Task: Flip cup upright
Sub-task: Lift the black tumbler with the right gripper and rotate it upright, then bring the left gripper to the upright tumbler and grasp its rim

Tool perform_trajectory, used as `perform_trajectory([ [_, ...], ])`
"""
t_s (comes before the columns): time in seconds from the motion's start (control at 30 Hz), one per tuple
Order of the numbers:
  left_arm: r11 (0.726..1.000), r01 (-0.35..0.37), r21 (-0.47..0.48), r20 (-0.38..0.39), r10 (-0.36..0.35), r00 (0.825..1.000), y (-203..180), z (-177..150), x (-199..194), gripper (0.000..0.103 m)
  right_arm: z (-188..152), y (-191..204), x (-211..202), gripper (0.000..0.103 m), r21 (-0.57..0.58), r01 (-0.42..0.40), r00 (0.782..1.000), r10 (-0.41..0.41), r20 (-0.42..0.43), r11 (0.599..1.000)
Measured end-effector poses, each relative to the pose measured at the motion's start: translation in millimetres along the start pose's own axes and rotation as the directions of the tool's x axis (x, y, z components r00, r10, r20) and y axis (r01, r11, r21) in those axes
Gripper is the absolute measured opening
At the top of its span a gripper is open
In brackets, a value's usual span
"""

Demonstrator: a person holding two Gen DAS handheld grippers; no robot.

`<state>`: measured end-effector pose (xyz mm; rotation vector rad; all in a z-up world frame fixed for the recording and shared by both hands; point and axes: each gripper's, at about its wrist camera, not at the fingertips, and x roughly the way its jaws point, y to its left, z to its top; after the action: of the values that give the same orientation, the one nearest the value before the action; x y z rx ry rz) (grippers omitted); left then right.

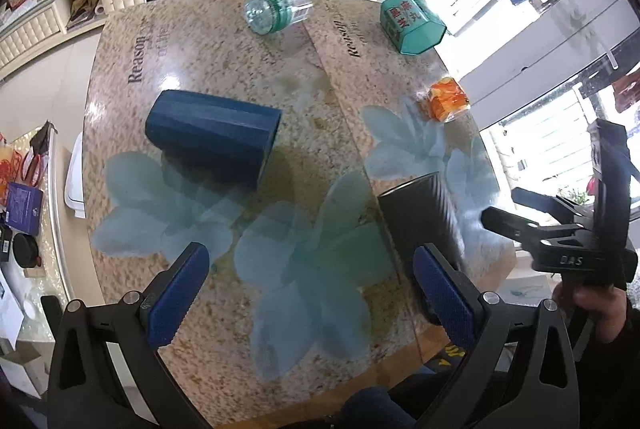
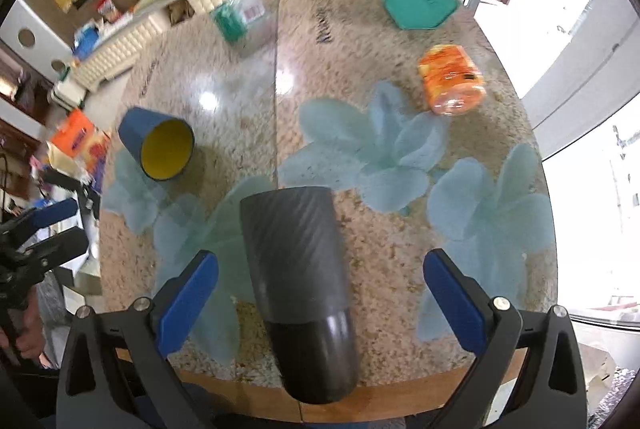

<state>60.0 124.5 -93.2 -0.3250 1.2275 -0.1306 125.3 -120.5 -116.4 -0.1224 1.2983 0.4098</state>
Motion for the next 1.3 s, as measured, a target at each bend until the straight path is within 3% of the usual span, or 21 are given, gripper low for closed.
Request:
perform_trajectory([
  [0.17, 0.997, -0.073, -0.021, 0.000, 0.073, 0.997, -25.6, 6.4, -0.9, 0.103, -18.6, -31.8, -18.7, 0.103, -0.042, 0.019, 1.000, -0.019, 0.017, 0.999],
  [0.5, 0.989, -0.125, -0.080, -0.021, 0.124, 0.992, -102.9, 15.3, 11.9, 0.103, -45.5, -121.0, -17.5, 0.103, -0.062, -0.038, 0.998, 0.034, -0.060, 0.997],
  [0.77, 0.970, -0.190, -0.154, -0.063, 0.183, 0.981, -142.1, 14.2, 37.0, 0.103, -49.2, -157.7, -14.4, 0.103, -0.100, -0.117, 0.990, 0.108, -0.092, 0.988],
  [0.93, 0.957, -0.228, -0.178, -0.120, 0.209, 0.971, -150.2, 10.4, 62.6, 0.103, -46.3, -173.8, -10.2, 0.103, -0.123, -0.144, 0.986, 0.132, -0.100, 0.982],
  [1.3, 0.943, -0.268, -0.198, -0.216, 0.225, 0.950, -143.0, 18.6, 118.3, 0.103, -49.2, -216.8, -1.0, 0.103, -0.039, -0.166, 0.980, 0.161, -0.119, 0.985],
])
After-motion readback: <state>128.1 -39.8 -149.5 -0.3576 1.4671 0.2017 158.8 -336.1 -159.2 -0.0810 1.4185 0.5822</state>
